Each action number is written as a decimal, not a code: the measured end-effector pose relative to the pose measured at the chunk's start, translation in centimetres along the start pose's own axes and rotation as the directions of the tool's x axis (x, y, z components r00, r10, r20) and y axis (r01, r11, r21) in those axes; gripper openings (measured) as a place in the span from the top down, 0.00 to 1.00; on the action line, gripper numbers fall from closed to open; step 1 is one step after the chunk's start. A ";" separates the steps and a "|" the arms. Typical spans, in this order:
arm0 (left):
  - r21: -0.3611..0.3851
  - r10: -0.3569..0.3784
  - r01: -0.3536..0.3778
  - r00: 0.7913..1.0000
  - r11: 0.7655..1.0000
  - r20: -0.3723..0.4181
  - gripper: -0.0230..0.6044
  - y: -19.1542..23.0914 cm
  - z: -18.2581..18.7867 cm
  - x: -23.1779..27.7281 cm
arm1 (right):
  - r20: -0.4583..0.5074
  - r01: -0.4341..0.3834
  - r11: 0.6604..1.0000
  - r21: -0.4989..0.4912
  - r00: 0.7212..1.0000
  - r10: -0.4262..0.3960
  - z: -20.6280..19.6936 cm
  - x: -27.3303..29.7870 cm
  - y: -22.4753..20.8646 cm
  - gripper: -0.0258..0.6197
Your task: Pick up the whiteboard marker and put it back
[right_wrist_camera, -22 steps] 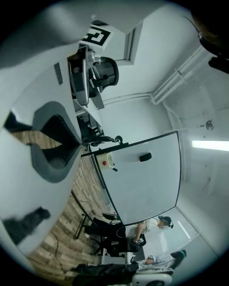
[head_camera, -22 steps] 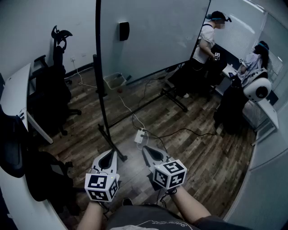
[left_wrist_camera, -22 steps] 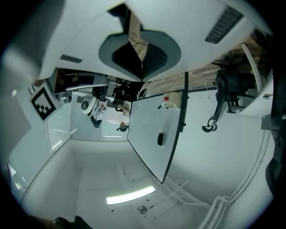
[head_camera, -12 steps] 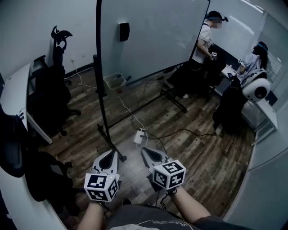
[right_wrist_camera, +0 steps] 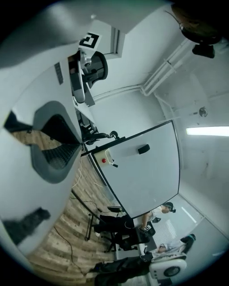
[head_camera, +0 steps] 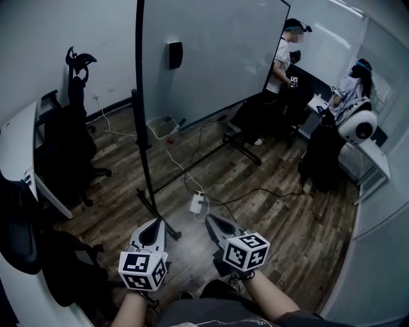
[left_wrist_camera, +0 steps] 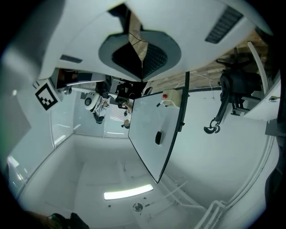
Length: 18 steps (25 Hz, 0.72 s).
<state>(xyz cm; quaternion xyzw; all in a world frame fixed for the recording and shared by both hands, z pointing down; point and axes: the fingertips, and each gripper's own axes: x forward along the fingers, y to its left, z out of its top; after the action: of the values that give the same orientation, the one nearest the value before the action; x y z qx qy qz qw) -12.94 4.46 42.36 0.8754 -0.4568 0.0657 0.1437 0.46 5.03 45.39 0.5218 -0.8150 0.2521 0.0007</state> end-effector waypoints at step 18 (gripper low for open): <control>0.040 0.085 -0.086 0.996 0.995 0.026 0.94 4.3 4.8 11.8 | 0.030 -0.031 1.000 0.001 0.999 0.031 8.6 11.4 -9.1 0.92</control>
<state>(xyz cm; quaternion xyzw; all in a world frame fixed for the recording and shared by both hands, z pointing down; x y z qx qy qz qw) -9.82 -8.56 41.54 0.8585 -0.4942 0.0704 0.1172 5.30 -11.16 44.63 0.5128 -0.8227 0.2447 -0.0159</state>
